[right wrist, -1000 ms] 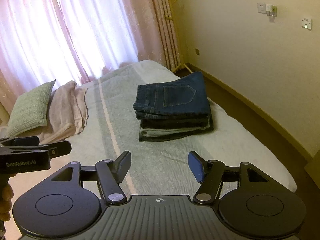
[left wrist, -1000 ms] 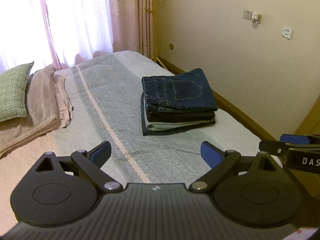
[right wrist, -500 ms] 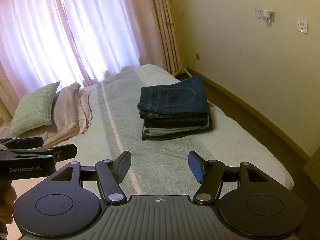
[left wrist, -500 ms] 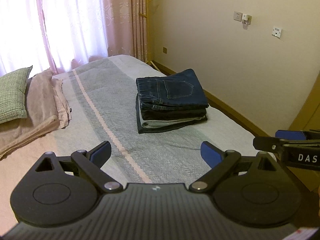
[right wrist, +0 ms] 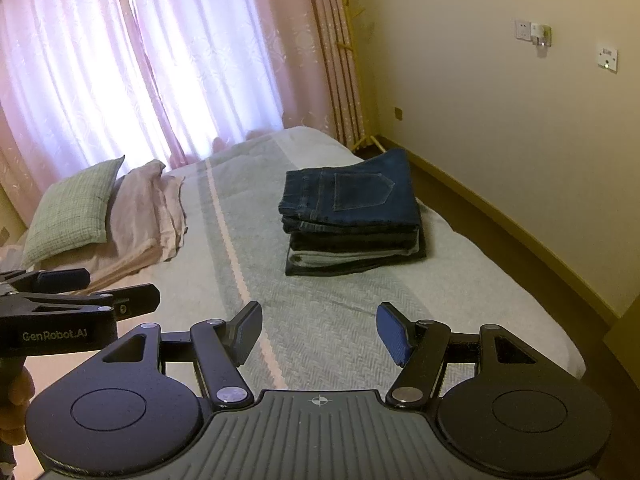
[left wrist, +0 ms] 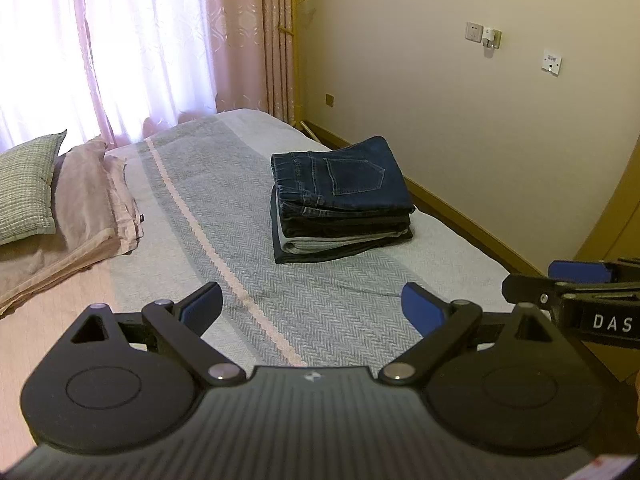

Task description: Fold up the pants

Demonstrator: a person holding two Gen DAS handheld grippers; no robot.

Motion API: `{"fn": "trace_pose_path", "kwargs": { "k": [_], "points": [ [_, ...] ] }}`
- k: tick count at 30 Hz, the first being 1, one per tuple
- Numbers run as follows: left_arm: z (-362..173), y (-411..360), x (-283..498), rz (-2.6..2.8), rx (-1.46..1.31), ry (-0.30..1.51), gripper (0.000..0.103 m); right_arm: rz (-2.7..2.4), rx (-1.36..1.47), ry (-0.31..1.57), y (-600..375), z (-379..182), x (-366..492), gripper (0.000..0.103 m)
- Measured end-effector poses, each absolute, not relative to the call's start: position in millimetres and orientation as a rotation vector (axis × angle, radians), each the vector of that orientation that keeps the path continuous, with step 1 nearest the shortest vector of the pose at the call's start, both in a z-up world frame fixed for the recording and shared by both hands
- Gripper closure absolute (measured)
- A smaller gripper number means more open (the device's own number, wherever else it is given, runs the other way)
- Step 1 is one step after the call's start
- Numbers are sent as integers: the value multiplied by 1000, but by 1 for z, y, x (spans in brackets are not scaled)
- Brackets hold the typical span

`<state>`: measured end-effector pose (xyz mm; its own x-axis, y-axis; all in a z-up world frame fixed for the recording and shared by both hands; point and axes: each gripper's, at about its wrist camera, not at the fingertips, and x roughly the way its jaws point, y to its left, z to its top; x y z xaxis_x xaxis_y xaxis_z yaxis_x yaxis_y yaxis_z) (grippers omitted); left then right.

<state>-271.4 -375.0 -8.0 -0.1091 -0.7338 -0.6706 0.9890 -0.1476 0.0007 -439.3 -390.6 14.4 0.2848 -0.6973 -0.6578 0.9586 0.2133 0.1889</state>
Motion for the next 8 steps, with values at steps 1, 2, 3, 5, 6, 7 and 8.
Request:
{"fn": "trace_pose_path", "kwargs": {
  "k": [1, 2, 3, 5, 6, 7, 8],
  "points": [
    [-8, -374, -272, -1632, 630, 539, 9, -1215, 640, 490, -390, 15, -439, 42],
    [-8, -373, -272, -1630, 631, 534, 9, -1217, 640, 491, -388, 15, -439, 42],
    [-8, -372, -273, -1628, 631, 530, 9, -1217, 640, 491, -386, 16, -439, 42],
    [-7, -370, -275, -1627, 636, 526, 9, -1222, 644, 492, -382, 17, -440, 42],
    [-7, -368, -275, -1629, 638, 526, 9, -1225, 644, 494, -380, 18, -441, 42],
    [-7, -368, -276, -1629, 641, 528, 9, -1228, 645, 495, -378, 19, -441, 42],
    [-6, -367, -276, -1630, 644, 533, 9, -1232, 646, 496, -376, 19, -442, 42]
  ]
}}
